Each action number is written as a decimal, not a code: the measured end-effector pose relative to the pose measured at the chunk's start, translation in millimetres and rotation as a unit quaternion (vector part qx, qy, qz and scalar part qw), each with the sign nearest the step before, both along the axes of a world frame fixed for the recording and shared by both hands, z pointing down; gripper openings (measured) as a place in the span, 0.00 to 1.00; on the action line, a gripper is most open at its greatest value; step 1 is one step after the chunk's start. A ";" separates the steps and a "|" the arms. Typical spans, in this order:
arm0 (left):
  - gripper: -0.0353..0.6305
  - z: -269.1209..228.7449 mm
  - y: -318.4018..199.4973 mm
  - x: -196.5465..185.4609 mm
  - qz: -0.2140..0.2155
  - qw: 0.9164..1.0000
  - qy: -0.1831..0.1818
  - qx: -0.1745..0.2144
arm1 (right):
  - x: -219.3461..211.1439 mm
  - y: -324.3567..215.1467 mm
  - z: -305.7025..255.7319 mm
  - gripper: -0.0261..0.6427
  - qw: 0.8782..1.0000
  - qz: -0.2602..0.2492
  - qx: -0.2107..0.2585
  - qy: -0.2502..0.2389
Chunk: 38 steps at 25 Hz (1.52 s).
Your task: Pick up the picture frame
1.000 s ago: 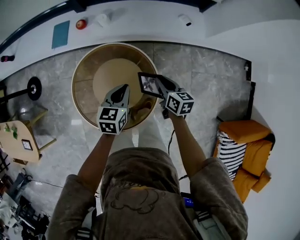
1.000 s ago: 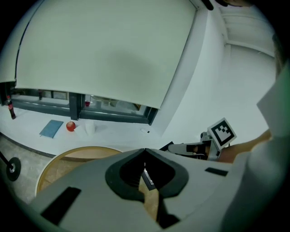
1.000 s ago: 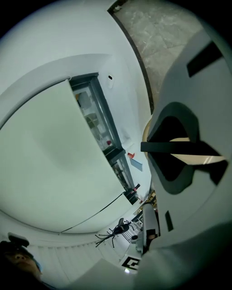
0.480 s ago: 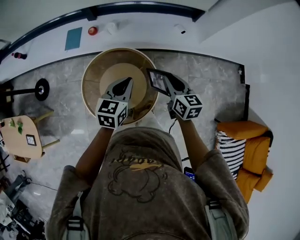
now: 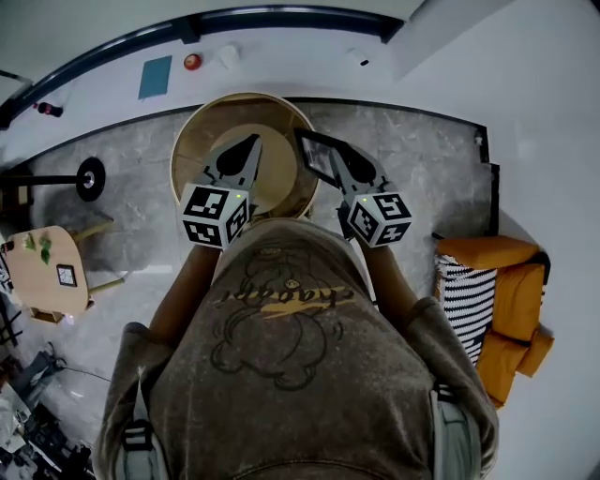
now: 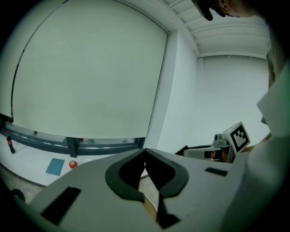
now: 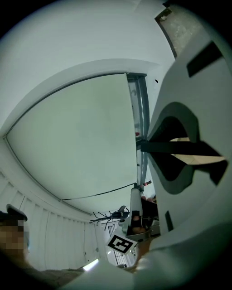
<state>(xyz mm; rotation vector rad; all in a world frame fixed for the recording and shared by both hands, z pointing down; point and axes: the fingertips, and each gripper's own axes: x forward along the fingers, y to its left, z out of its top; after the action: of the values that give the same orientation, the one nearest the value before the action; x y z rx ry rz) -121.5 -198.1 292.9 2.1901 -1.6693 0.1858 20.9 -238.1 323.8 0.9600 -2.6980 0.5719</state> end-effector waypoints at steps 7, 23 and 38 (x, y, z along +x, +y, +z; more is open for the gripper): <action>0.08 -13.4 9.6 -14.2 -0.022 1.000 -0.003 0.015 | 6.1 13.2 -19.7 0.16 0.999 0.009 0.037 0.009; 0.08 -8.3 12.5 -6.8 -0.031 0.999 -0.001 0.006 | 11.9 3.5 -23.0 0.16 0.999 0.010 0.046 0.012; 0.08 -0.1 -1.9 -9.9 -0.035 0.999 -0.012 0.002 | 9.0 -17.4 -21.0 0.16 0.999 0.013 0.046 0.014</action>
<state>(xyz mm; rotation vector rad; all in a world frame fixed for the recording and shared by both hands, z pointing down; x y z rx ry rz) -131.4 -200.0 292.8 2.1366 -1.7595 0.1905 30.0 -255.5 302.8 1.0189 -2.7130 0.4383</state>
